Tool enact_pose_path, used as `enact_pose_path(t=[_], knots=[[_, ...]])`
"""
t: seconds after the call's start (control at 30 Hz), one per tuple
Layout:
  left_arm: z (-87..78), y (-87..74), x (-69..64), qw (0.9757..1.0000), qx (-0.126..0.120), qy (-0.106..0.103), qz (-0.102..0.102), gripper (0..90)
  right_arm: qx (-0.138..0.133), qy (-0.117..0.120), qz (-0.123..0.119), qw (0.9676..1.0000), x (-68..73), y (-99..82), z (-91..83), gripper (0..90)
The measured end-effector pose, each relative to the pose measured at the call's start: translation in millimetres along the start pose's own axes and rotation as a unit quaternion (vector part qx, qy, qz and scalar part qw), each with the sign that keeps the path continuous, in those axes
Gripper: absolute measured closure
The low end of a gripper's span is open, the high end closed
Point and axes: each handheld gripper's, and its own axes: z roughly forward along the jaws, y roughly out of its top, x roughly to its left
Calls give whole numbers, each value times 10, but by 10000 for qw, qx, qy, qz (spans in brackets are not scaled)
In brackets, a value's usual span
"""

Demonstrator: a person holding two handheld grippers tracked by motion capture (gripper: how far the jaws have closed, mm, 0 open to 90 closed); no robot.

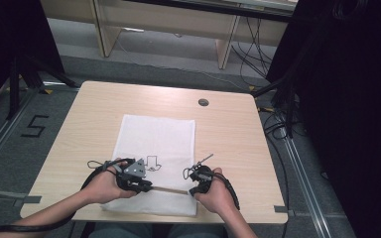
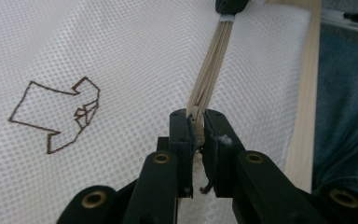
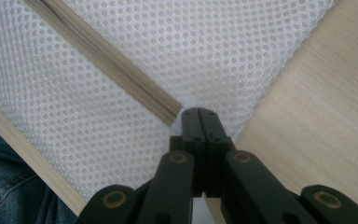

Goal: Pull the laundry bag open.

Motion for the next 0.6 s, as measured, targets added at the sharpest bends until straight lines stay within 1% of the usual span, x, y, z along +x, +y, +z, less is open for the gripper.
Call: enact_pose_path(t=[0.03,0.1,0.17,0.2,0.23,0.27,0.3,0.33,0.37,0.4,0.43,0.47,0.53,0.57,0.6], knots=[[-3,-3,1,10000,2,11,12,819,1,3,3,10000,0,0,0,900],[4,-9,-13,10000,-44,10,-36,819,0,-8,20,10000,5,-2,-1,900],[-2,-12,-14,10000,-2,34,-15,820,0,-17,-4,10000,6,-1,0,900],[-8,-15,-7,9999,55,89,69,820,5,-18,-24,10000,5,-1,0,900],[-10,-24,-7,10000,10,46,25,820,19,-23,8,10000,12,-1,-3,900],[-15,-30,-8,10000,10,50,-29,820,-4,-47,-36,10000,9,-1,2,900],[-24,-37,-4,10000,32,72,15,820,-4,-54,-42,10000,10,-1,3,900],[-28,-42,0,10000,-2,23,-37,820,-4,-52,-43,10000,10,-1,3,900],[-38,-47,4,10000,22,55,-11,820,-1,-42,-45,10000,8,-1,1,900],[-45,-53,2,10000,-5,65,-55,820,-3,-49,-41,10000,9,-1,2,900],[-52,-62,8,9999,45,117,22,820,-2,-50,-39,10000,9,-1,2,900],[-58,-71,12,10000,30,81,-30,820,4,-48,-41,10000,8,-1,2,900],[-61,-88,13,9999,33,82,-57,820,-5,-50,-44,10000,9,-1,3,900],[-71,-97,20,9998,105,147,13,820,-4,-53,-47,10000,9,-1,3,900],[-84,-109,31,9997,114,196,59,820,-2,-47,-38,10000,8,-2,2,900]])
